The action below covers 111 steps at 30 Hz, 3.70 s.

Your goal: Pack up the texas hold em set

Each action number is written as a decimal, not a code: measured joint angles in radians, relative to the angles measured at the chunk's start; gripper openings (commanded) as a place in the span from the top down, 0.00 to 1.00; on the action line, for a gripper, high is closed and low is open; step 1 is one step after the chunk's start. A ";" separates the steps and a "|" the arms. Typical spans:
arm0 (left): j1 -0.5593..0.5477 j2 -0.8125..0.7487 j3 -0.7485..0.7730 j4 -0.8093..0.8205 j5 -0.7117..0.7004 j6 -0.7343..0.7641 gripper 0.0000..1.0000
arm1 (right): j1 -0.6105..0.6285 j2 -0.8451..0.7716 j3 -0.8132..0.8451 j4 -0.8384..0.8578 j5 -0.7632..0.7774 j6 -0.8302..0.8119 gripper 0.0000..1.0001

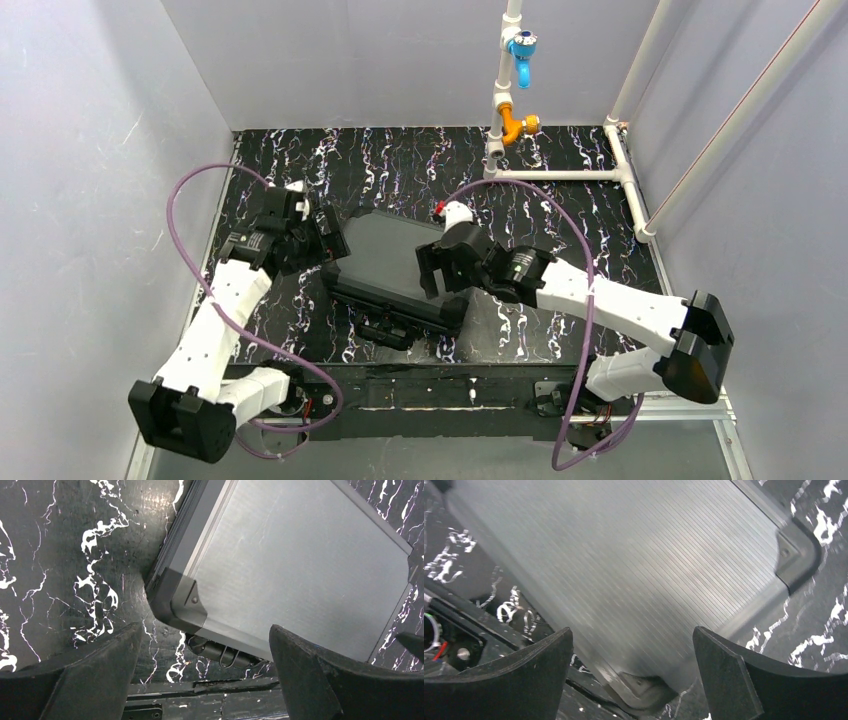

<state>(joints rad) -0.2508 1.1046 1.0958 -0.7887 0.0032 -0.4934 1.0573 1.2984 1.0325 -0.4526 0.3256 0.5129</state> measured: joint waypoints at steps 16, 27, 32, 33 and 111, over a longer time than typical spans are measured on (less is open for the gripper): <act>0.000 -0.365 -0.281 0.019 0.085 -0.080 0.31 | 0.004 0.347 0.225 0.144 -0.158 -0.066 0.63; -0.047 -0.453 -0.541 0.111 0.257 -0.238 0.44 | -0.005 0.324 0.056 0.414 -0.198 0.010 0.77; -0.105 -0.464 -0.574 0.132 0.242 -0.289 0.56 | -0.008 0.324 0.017 0.493 -0.202 0.032 0.83; -0.118 -0.460 -0.578 0.137 0.238 -0.296 0.59 | -0.009 0.324 0.012 0.503 -0.202 0.035 0.83; -0.280 -0.165 -0.739 0.556 0.207 -0.443 1.00 | -0.017 0.340 -0.016 0.588 -0.153 0.053 0.99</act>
<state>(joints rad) -0.5312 0.9398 0.3569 -0.2325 0.2100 -0.9367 1.0401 1.6382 1.0164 0.1352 0.1730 0.5655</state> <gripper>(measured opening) 0.007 0.029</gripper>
